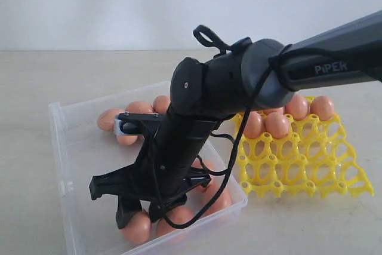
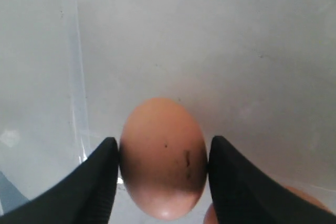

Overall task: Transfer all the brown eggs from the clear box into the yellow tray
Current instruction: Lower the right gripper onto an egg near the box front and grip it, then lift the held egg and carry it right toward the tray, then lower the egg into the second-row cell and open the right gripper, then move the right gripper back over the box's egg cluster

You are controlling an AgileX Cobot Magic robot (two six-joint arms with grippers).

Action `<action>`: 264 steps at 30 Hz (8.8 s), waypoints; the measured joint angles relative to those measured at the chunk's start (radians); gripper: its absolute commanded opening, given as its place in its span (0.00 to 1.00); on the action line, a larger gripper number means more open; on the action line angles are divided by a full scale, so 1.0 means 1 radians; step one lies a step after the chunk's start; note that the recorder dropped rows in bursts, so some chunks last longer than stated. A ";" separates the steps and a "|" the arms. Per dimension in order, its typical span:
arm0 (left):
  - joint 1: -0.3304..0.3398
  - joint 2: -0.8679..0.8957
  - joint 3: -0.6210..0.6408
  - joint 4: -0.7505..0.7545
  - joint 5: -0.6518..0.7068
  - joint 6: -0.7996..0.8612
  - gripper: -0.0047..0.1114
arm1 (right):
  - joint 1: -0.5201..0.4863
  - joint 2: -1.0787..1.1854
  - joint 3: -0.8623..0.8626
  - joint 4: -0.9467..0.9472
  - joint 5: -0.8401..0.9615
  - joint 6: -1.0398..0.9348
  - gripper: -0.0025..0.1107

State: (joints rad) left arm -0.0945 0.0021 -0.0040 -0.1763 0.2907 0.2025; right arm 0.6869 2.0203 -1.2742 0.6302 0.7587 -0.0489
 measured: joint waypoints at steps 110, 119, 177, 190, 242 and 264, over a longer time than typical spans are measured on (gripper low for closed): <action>0.000 0.000 0.000 0.000 0.000 0.000 0.08 | -0.790 -0.483 0.510 -1.475 -1.773 0.828 0.02; 0.000 0.000 0.000 0.000 0.000 0.000 0.08 | -0.790 -0.454 0.761 -1.505 -1.720 0.735 0.02; 0.000 0.000 0.000 0.000 0.000 0.000 0.08 | -0.794 -0.228 0.786 -1.116 -1.584 0.267 0.10; 0.000 0.000 0.000 0.000 0.000 0.000 0.08 | -0.794 -0.228 0.786 -1.116 -1.533 0.257 0.46; 0.000 0.000 0.000 0.000 0.000 0.000 0.08 | -0.007 -0.304 0.199 -1.842 0.315 0.456 0.02; 0.000 0.000 0.000 0.000 0.000 0.000 0.08 | -0.198 0.059 -0.549 -0.352 0.344 -0.333 0.02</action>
State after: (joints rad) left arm -0.0945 0.0021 -0.0040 -0.1763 0.2907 0.2025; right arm 0.4888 2.0791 -1.8230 0.2784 1.1024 -0.3815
